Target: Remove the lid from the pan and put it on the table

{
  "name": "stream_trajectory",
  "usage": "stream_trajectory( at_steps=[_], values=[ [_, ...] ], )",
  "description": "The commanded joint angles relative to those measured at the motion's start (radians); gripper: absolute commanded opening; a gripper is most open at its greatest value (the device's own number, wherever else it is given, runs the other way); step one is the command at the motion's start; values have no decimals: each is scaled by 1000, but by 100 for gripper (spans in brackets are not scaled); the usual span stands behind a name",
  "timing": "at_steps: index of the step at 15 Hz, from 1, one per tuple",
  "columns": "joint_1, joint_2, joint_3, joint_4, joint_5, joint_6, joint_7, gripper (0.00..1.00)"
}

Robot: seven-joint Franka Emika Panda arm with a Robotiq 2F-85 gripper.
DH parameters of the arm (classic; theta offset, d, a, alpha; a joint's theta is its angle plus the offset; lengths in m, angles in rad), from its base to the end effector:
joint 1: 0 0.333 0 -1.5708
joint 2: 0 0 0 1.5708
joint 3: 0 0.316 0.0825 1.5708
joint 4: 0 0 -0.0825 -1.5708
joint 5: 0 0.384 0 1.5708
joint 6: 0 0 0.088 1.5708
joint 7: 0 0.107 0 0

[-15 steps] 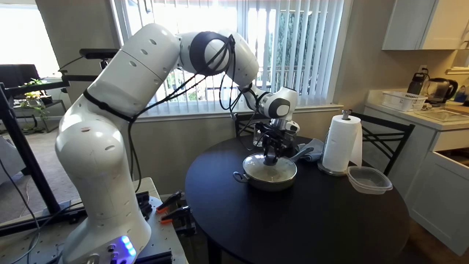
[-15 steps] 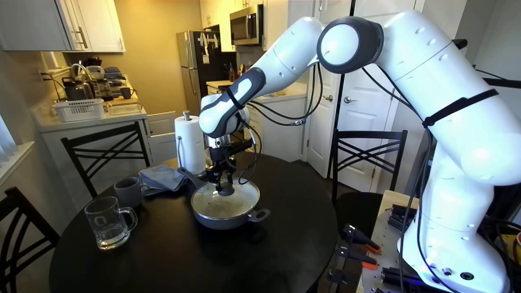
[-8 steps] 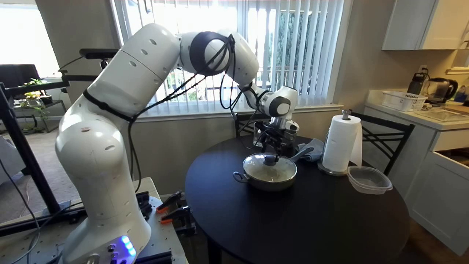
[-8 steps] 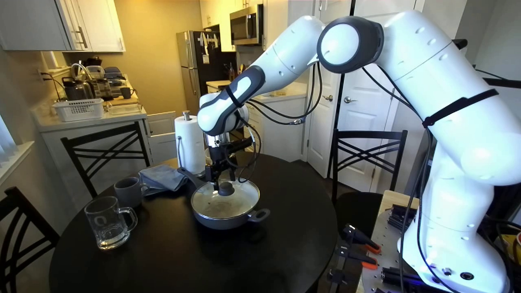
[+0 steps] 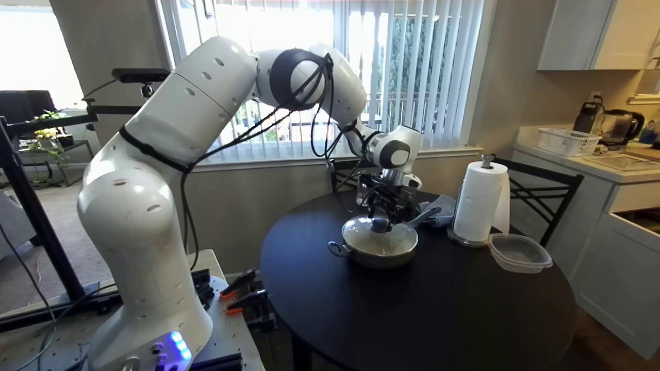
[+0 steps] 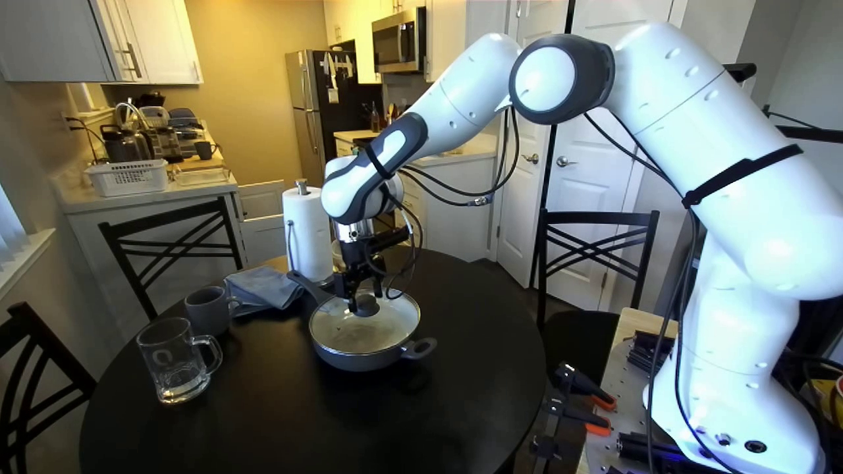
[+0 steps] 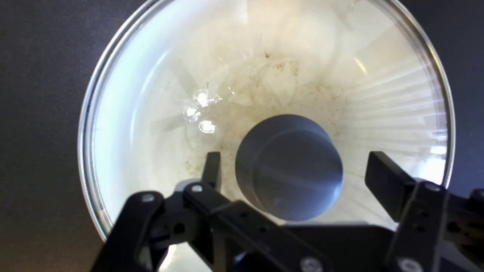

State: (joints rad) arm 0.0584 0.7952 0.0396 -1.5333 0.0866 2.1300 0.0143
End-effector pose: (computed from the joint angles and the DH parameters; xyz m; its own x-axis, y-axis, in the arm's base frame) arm 0.6811 0.0673 0.1697 0.9792 0.0299 -0.2008 0.0123 -0.9960 -0.0881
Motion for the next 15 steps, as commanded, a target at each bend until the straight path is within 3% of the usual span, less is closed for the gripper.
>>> stream_trajectory(
  at_steps=[1,2,7,15],
  values=[
    [-11,11,11,20,16,-4,14,71],
    [-11,11,12,21,16,-3,15,69],
    [-10,10,11,27,16,-5,18,37],
    [10,-59,-3,-12,3,-11,86,33]
  ],
)
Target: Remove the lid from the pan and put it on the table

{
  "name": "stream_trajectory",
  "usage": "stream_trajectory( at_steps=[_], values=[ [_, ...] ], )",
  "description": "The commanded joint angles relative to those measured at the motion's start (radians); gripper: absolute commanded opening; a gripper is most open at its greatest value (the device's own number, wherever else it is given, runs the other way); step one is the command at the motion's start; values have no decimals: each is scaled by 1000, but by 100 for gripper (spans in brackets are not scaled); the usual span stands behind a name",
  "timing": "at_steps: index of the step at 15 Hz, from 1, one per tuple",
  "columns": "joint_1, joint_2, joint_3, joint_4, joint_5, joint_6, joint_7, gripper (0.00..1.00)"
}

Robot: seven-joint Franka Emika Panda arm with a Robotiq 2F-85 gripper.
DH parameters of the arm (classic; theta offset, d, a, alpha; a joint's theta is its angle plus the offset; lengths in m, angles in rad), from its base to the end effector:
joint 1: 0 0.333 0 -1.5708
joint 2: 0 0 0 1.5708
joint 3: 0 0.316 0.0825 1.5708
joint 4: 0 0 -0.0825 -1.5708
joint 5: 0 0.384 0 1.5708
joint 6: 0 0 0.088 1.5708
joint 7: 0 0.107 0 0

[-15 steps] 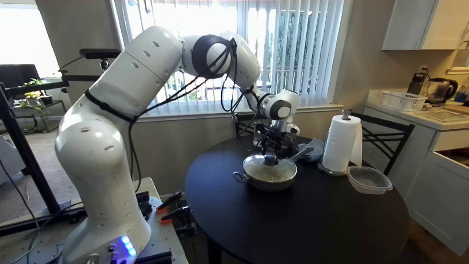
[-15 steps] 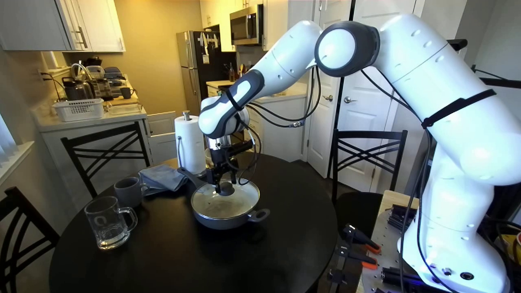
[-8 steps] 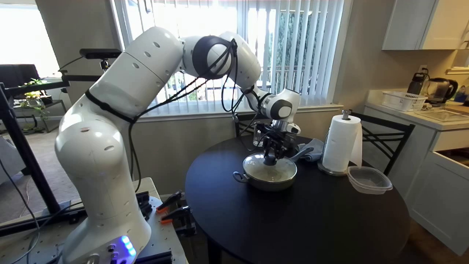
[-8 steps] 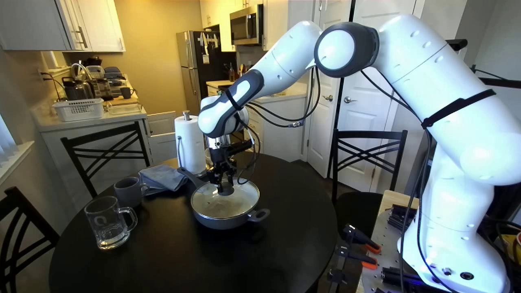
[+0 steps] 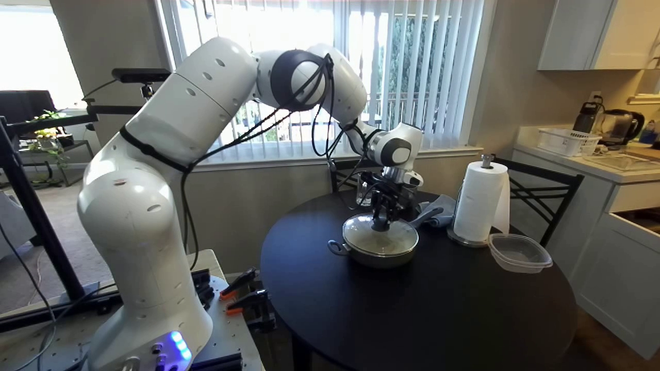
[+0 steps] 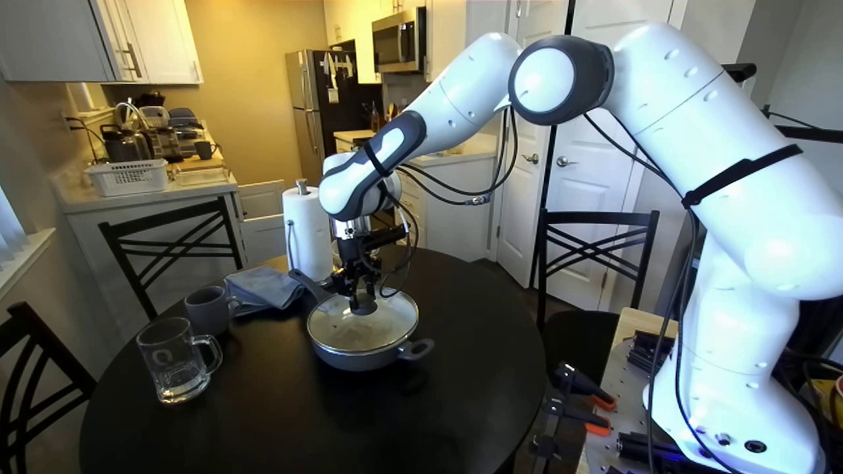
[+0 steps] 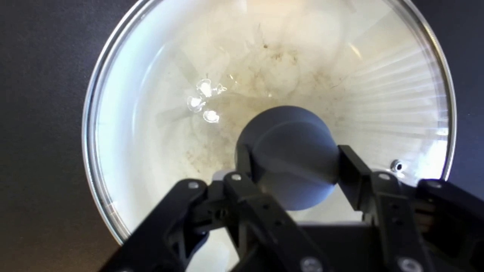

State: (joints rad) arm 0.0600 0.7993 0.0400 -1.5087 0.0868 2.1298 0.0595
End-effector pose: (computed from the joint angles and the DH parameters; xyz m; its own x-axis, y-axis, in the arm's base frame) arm 0.6882 0.0690 0.1768 0.9827 -0.0137 -0.1848 -0.0293 -0.9962 -0.0819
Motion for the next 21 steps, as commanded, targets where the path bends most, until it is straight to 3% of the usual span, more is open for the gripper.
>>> stream_trajectory(
  at_steps=[1,12,21],
  values=[
    [11,-69,-4,-39,3,-11,48,33],
    [6,-183,-36,-106,1,20,122,33],
    [-107,-377,-85,-434,70,229,106,33]
  ],
)
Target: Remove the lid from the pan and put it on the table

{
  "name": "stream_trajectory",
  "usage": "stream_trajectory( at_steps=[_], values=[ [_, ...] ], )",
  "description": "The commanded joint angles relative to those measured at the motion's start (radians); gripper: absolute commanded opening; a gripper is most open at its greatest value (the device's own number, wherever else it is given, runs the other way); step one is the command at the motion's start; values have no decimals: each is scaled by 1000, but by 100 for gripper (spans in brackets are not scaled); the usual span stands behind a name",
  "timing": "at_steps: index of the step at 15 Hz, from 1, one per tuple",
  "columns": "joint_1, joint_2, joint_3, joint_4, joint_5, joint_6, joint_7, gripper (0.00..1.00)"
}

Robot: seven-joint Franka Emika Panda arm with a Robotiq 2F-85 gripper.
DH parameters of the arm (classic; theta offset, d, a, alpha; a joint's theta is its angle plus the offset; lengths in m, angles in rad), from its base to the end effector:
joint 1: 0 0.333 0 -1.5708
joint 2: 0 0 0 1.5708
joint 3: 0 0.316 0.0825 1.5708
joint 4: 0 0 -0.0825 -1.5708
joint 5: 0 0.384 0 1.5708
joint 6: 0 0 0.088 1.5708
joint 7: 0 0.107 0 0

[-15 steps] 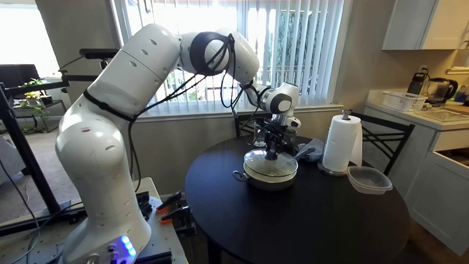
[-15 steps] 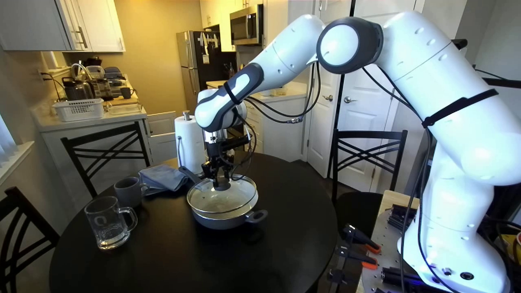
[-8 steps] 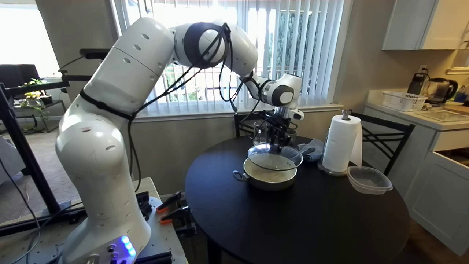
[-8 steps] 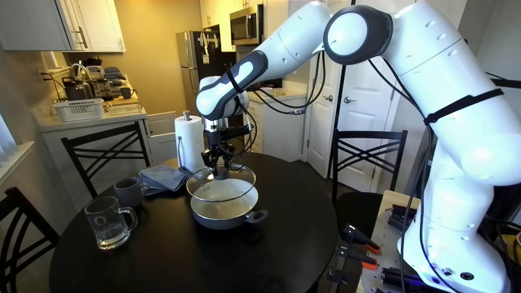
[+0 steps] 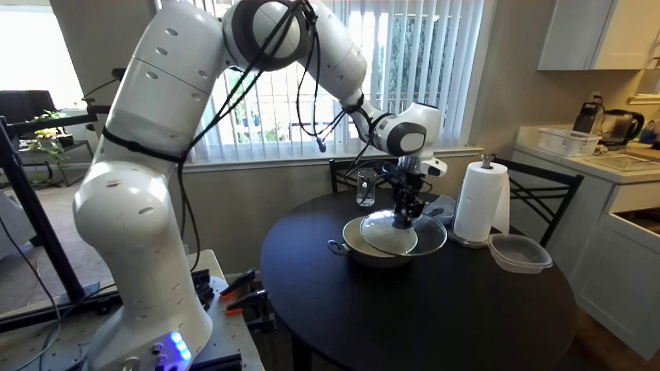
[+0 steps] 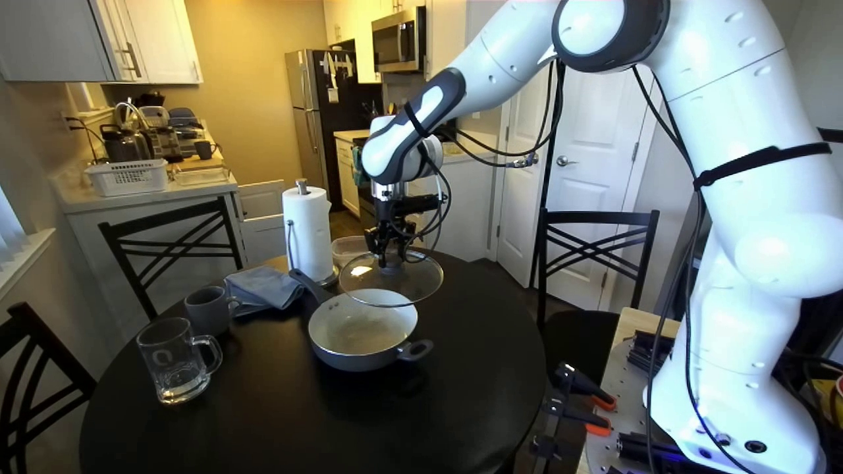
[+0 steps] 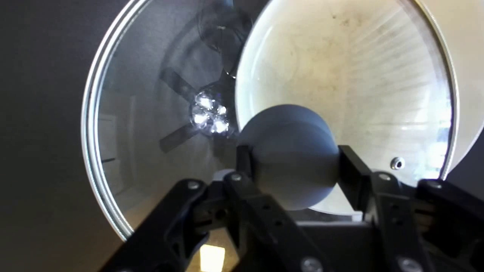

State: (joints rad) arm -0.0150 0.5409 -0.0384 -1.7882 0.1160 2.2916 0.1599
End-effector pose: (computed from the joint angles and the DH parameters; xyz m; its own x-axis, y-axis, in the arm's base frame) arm 0.6523 -0.0304 0.2473 0.9585 -0.2808 -0.0486 -0.2834 -0.9573 -0.0574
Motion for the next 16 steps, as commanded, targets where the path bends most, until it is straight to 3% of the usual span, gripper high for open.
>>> stream_trajectory(
  at_steps=[1,10,13,16],
  values=[
    [-47,-136,-12,-192,51,86,1,33],
    [-127,-278,-85,-441,78,153,6,33],
    [-153,-264,-101,-470,95,175,-11,33],
    [-171,-199,-97,-465,117,272,-32,33]
  ],
)
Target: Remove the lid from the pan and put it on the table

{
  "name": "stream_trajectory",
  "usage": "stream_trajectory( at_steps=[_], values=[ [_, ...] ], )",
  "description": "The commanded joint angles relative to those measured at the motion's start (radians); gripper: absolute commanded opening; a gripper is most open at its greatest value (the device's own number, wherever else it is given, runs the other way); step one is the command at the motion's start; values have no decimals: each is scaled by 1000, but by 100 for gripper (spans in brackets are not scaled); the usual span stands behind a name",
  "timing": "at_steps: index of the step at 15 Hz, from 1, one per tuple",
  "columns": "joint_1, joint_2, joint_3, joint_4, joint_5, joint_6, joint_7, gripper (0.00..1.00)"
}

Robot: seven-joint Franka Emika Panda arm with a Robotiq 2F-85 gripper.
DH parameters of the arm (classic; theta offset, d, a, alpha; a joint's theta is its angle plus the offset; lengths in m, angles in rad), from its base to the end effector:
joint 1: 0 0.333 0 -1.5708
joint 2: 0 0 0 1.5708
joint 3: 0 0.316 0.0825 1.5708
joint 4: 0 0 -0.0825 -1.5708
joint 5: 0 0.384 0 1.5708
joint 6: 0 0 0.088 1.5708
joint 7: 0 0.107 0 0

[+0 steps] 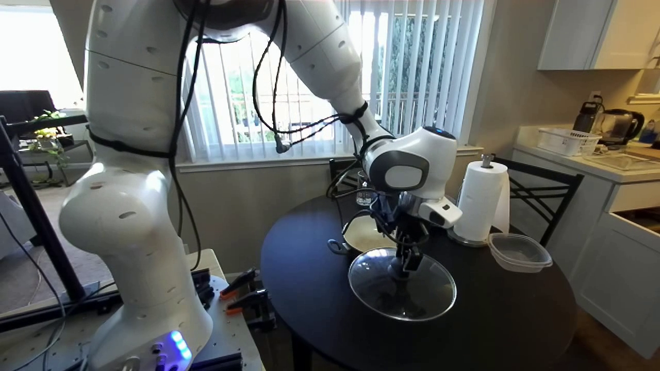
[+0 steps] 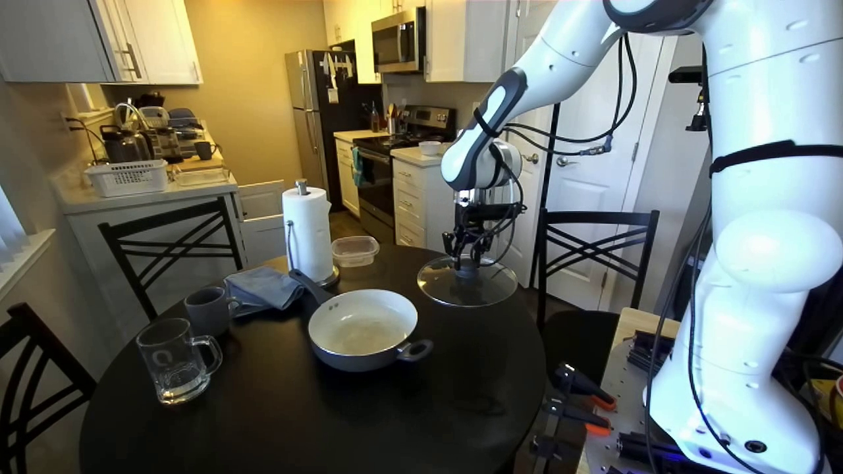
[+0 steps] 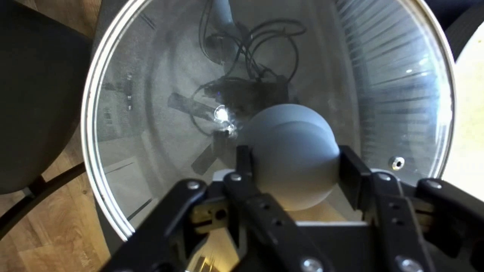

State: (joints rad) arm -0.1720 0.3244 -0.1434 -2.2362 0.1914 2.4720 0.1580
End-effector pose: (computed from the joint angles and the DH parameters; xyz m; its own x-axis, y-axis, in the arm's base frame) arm 0.5101 -0.1683 0.2179 0.8097 -0.5791 -0.0948 -0.5847 -0.8100 -0.0457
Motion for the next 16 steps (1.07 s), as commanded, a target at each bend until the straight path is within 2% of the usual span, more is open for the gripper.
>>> stream_trajectory(
  at_steps=[1,3,6,11,16],
  values=[
    [-21,49,16,-11,52,152,-46,33],
    [-33,112,30,10,66,264,-61,33],
    [-60,191,70,45,92,353,-68,33],
    [-109,267,136,93,105,373,-68,33],
    [-120,298,154,119,101,373,-61,33]
  ],
)
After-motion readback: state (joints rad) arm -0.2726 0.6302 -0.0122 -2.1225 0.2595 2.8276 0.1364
